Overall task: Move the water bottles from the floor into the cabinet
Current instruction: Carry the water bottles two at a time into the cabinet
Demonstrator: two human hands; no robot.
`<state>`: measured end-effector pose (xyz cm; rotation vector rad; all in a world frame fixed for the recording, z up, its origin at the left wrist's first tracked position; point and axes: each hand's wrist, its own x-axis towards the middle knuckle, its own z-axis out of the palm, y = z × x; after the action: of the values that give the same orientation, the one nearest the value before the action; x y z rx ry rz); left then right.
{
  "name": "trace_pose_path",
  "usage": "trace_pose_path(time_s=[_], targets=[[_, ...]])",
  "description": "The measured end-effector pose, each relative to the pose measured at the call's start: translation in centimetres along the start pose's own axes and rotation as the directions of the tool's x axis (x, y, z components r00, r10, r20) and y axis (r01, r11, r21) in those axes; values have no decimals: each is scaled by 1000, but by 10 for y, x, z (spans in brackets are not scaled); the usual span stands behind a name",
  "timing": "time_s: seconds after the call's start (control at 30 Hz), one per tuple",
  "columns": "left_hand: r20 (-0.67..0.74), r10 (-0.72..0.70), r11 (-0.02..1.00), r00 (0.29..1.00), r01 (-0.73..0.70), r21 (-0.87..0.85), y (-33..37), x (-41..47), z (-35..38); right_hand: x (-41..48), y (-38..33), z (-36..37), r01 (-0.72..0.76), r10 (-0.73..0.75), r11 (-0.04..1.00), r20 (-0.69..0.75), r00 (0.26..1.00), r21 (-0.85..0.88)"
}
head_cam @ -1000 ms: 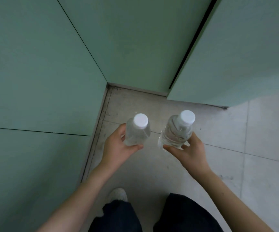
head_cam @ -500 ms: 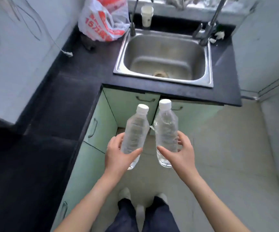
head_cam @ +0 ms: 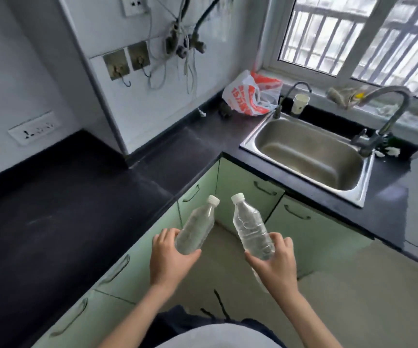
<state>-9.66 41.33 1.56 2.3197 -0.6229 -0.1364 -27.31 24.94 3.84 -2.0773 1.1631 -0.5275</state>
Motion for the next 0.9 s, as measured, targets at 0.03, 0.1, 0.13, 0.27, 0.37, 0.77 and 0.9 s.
trace_pose_path(time_s=[0.03, 0.1, 0.13, 0.27, 0.37, 0.77, 0.9], targets=[[-51, -53, 999, 997, 52, -13, 2, -11, -3, 3, 0, -3, 44, -44, 999, 40, 998, -1], [-152, -149, 989, 977, 143, -47, 10, -35, -10, 6, -1, -9, 125, -125, 992, 129, 984, 12], [-201, -189, 982, 961, 180, -62, 14, -48, -14, 7, -3, -11, 162, -164, 986, 174, 971, 23], [-361, -352, 935, 864, 312, -167, 24, -113, -26, -8, -13, -11, 289, -305, 952, 354, 884, 98], [-456, -465, 885, 759, 392, -251, 24, -174, -39, -38, -25, -4, 353, -402, 915, 483, 778, 194], [-699, -707, 591, 104, 629, -505, -12, -441, -114, -253, -87, 52, 520, -603, 716, 788, 124, 466], [-686, -718, 496, -120, 603, -625, -19, -548, -127, -364, -90, 65, 518, -597, 658, 798, -85, 547]])
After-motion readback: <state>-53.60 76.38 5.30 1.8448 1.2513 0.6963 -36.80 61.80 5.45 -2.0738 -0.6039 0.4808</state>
